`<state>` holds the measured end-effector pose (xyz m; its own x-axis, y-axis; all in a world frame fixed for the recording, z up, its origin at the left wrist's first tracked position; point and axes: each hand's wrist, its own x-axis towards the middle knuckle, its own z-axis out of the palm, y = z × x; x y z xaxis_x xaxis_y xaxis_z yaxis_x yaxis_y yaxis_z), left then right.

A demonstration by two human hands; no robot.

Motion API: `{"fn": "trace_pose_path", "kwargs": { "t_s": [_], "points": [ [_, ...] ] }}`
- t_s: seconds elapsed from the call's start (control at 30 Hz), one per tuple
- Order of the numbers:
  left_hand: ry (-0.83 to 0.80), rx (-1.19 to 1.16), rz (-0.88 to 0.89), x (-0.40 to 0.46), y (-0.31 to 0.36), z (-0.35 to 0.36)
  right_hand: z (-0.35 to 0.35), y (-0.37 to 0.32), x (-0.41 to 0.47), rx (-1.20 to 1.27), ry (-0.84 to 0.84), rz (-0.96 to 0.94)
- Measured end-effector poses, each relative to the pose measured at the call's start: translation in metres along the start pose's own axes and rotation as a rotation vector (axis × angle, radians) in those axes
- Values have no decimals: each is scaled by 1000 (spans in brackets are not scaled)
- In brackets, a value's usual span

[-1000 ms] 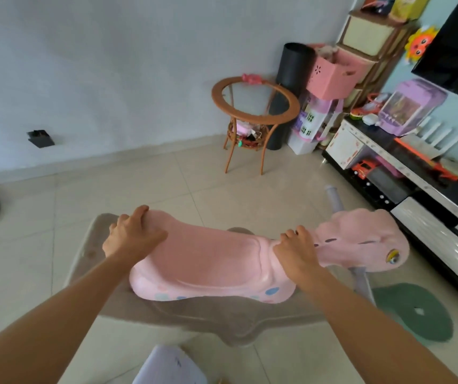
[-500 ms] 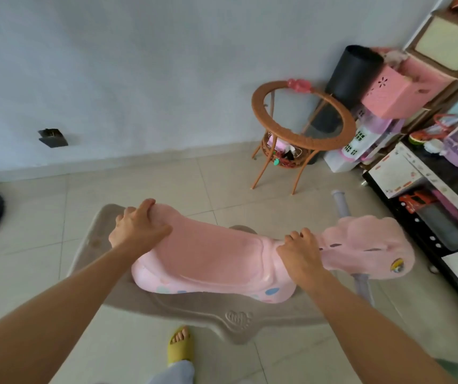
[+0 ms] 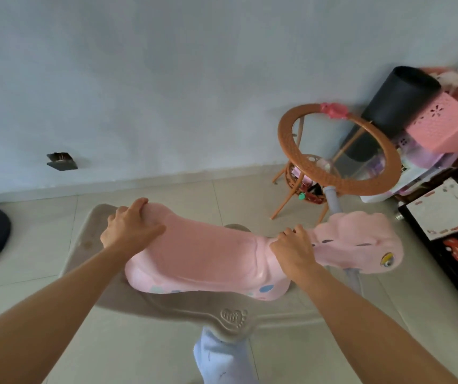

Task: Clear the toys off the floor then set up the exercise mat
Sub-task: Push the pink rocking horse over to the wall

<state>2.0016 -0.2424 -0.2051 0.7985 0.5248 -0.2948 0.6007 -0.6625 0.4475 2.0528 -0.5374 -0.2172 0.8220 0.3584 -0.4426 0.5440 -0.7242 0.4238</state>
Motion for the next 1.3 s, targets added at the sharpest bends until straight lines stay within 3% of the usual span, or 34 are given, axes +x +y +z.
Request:
{"fn": "trace_pose_path", "kwargs": {
  "t_s": [0.33, 0.8, 1.3],
  "points": [
    [43, -3, -172, 99, 47, 8, -28, 47, 153, 12, 21, -160],
    [34, -48, -303, 261, 30, 18, -69, 32, 343, -51, 2, -299],
    [11, 40, -336, 408, 33, 117, 5, 21, 517, 22, -79, -379]
  ]
}}
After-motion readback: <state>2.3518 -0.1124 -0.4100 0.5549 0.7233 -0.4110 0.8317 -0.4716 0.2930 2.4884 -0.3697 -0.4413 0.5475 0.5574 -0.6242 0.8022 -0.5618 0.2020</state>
